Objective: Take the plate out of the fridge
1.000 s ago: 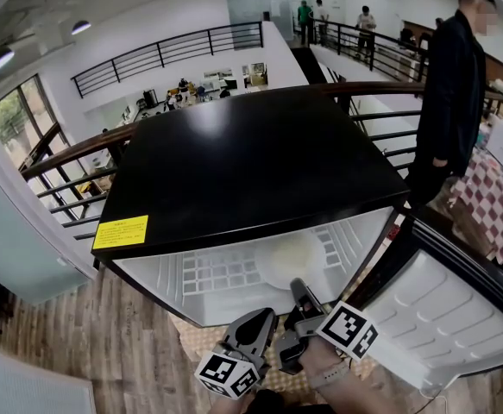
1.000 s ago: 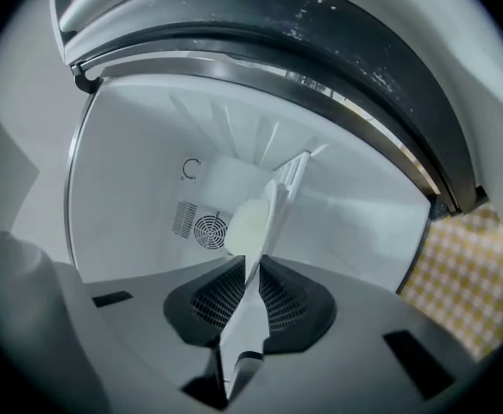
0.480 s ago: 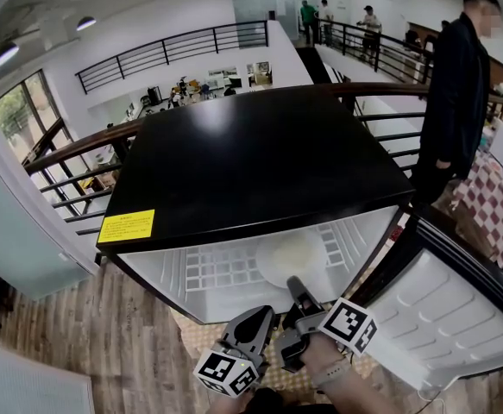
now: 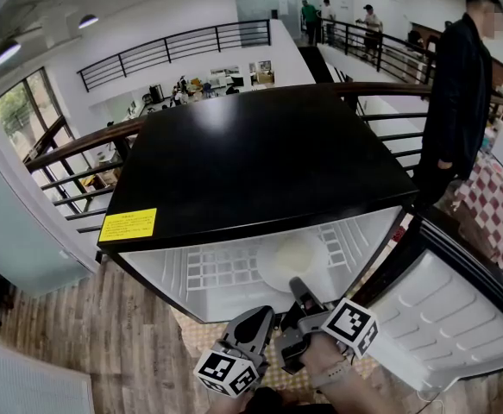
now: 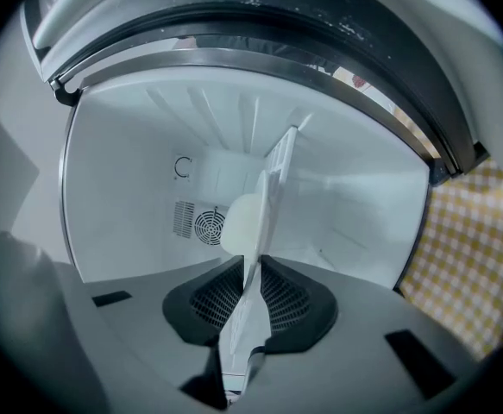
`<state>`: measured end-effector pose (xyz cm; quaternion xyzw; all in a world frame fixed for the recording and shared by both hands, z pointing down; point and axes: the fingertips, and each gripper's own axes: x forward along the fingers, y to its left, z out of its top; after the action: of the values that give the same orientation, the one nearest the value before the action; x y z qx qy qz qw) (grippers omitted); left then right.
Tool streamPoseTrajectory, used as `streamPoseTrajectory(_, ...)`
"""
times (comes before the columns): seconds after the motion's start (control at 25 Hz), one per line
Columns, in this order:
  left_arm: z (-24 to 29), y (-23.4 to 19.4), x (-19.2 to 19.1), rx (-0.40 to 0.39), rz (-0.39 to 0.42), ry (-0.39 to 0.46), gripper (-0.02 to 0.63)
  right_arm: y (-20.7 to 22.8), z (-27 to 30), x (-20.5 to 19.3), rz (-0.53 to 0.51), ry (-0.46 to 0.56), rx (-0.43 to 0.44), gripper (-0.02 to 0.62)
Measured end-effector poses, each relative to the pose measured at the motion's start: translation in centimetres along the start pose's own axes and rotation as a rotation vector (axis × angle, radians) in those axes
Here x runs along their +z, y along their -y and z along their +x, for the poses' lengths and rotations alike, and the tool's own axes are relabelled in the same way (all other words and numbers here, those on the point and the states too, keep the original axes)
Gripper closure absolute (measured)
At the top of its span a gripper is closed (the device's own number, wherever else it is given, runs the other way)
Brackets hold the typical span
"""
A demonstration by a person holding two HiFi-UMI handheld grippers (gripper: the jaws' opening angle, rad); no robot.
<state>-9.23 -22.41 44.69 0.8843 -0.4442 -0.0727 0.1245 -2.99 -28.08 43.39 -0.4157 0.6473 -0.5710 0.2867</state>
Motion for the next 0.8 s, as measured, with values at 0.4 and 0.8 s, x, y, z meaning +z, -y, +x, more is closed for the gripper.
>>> streamPoseTrajectory(0.4,0.0,-0.1,-0.2,0.005,-0.019,-0.005,0.595,-0.1,-0.2,-0.3,-0.05,-0.036,0.005,0.505)
streamPoseTrajectory(0.8,-0.2,-0.2,-0.4,0.009,-0.022,-0.007,0.595,0.3,-0.5,0.1,-0.035,-0.008,-0.031,0.518)
